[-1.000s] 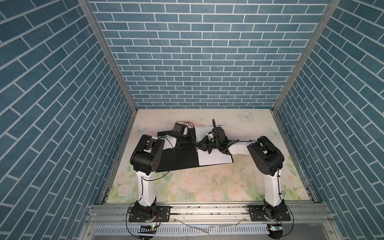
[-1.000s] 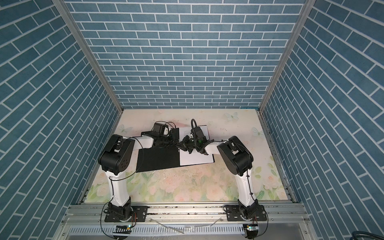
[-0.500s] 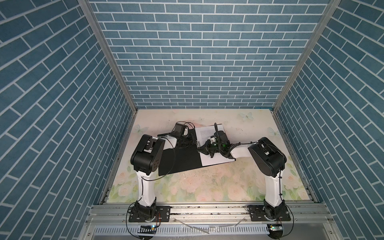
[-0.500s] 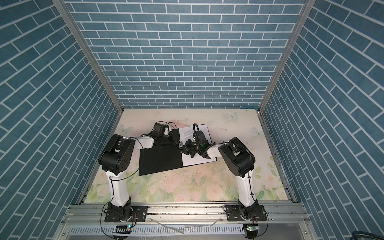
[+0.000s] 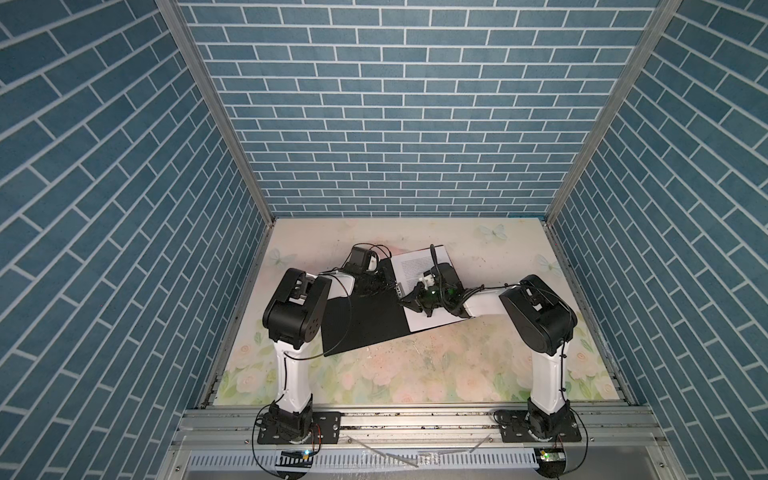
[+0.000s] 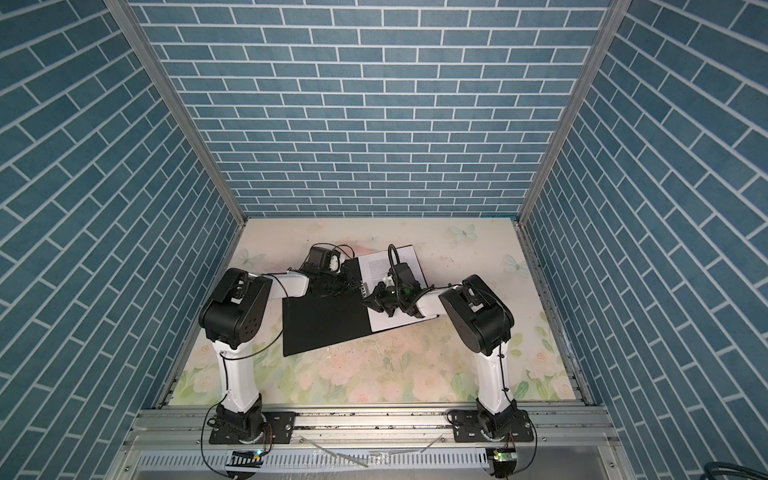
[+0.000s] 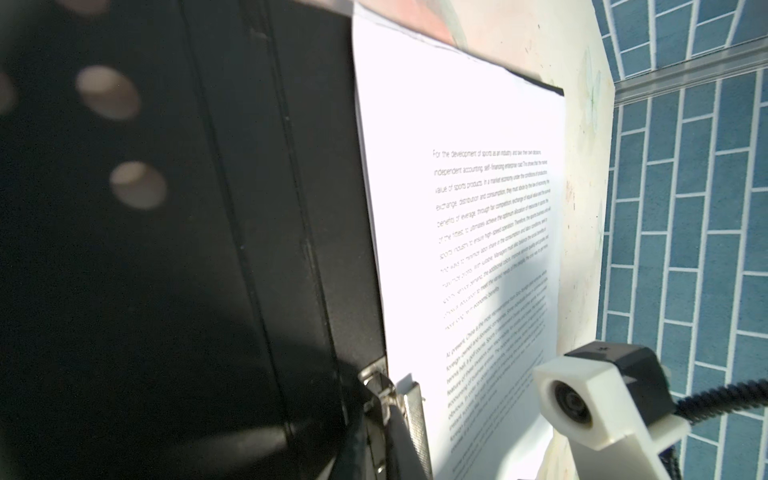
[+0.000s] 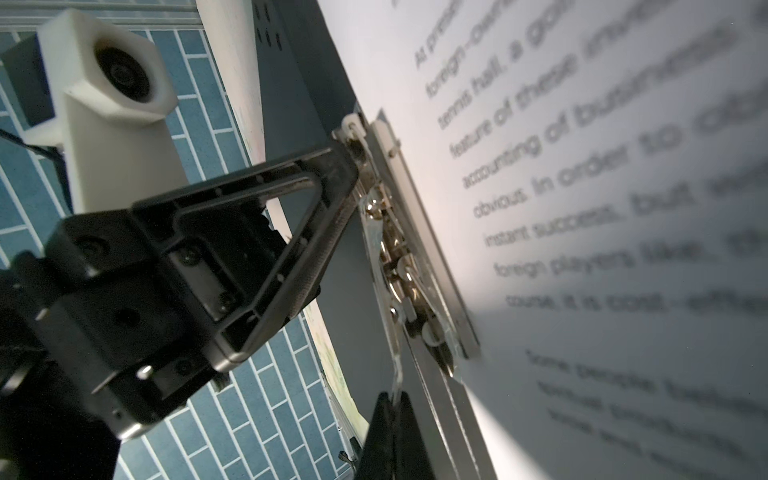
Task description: Put the files into the folder
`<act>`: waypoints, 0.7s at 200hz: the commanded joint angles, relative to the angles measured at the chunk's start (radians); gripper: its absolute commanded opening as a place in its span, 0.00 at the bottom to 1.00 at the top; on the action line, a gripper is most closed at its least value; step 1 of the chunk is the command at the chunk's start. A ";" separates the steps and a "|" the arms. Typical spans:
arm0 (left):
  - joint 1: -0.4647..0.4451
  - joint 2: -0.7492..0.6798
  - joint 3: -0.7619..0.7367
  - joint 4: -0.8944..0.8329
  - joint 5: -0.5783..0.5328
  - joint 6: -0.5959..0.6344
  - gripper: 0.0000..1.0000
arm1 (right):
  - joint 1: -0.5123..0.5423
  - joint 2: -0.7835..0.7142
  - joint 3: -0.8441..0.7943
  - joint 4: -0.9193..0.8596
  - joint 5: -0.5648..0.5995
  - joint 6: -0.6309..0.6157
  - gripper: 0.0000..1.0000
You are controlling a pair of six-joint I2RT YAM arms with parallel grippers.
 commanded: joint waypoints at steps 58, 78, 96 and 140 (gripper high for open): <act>-0.004 0.058 0.021 -0.089 -0.040 0.051 0.11 | -0.037 0.026 0.015 -0.380 0.116 -0.215 0.00; -0.004 0.056 0.020 -0.087 -0.042 0.049 0.11 | -0.047 0.041 0.015 -0.414 0.133 -0.248 0.00; -0.003 0.061 0.021 -0.080 -0.040 0.042 0.11 | -0.057 0.052 0.006 -0.419 0.143 -0.254 0.00; -0.004 0.074 0.018 -0.050 -0.028 0.017 0.11 | -0.061 0.087 0.008 -0.476 0.201 -0.280 0.00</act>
